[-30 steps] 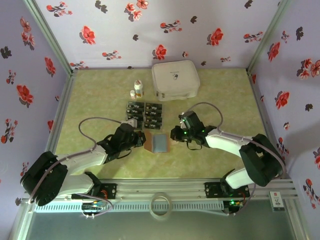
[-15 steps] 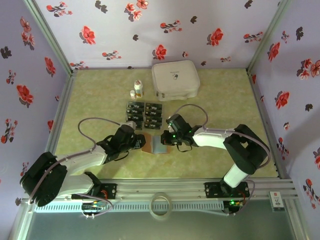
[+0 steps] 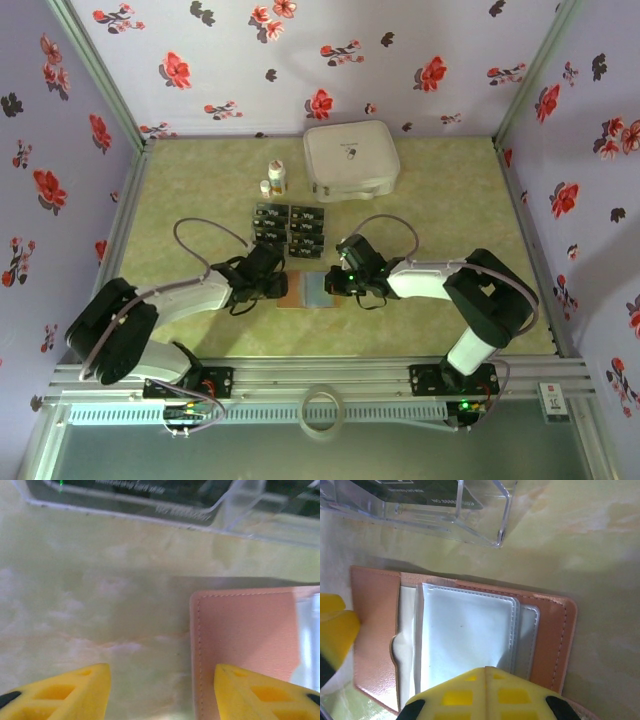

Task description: Put the credit cards into the card holder

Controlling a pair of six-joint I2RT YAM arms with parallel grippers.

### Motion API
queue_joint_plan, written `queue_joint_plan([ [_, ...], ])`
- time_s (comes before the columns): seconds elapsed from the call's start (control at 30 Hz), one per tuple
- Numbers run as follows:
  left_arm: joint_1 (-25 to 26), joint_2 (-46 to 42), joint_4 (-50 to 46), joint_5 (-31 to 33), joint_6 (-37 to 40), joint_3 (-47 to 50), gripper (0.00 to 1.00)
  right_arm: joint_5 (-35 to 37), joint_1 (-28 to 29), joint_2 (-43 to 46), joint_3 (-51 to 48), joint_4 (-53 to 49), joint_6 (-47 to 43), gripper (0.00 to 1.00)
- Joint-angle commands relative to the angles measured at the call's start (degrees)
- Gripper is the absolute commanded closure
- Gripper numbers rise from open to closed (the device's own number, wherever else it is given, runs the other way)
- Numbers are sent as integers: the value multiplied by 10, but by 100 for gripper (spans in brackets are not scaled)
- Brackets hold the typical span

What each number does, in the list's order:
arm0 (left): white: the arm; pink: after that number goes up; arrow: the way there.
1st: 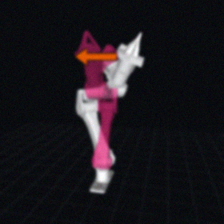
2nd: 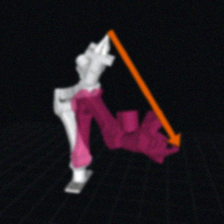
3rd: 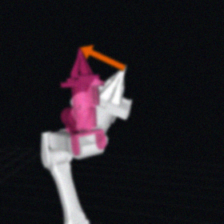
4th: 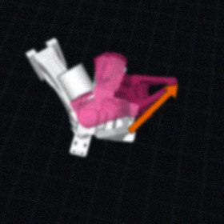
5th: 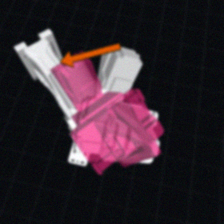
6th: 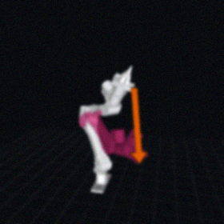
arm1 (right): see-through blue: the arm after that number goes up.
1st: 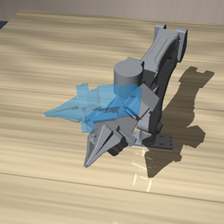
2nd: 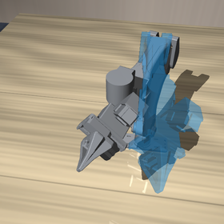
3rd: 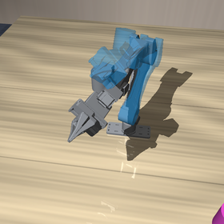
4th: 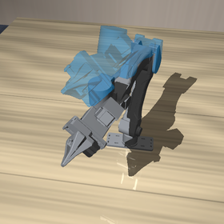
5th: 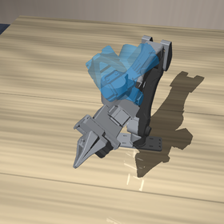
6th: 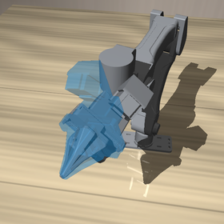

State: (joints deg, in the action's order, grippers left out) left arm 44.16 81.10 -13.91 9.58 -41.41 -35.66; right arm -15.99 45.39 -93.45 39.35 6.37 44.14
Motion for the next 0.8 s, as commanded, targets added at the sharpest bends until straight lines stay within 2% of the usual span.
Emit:
queue_joint_plan([
  [0.0, 7, 27, -42, 30, 13, -19, 43, 20, 1, -2, -13, -1, 12, 94],
  [0.27, 12, 26, -43, 30, 23, -38, 38, 16, 1, 13, -5, -10, 13, 90],
  [0.43, 10, -17, -55, 36, 32, -57, 29, 15, 1, 34, 25, -43, 0, 84],
  [0.6, -11, -61, -67, 36, 41, -77, 22, 14, 1, 48, 61, -76, -15, 79],
  [0.77, -37, -98, -78, 33, 50, -88, 19, 15, 1, 57, 80, -94, -24, 76],
])
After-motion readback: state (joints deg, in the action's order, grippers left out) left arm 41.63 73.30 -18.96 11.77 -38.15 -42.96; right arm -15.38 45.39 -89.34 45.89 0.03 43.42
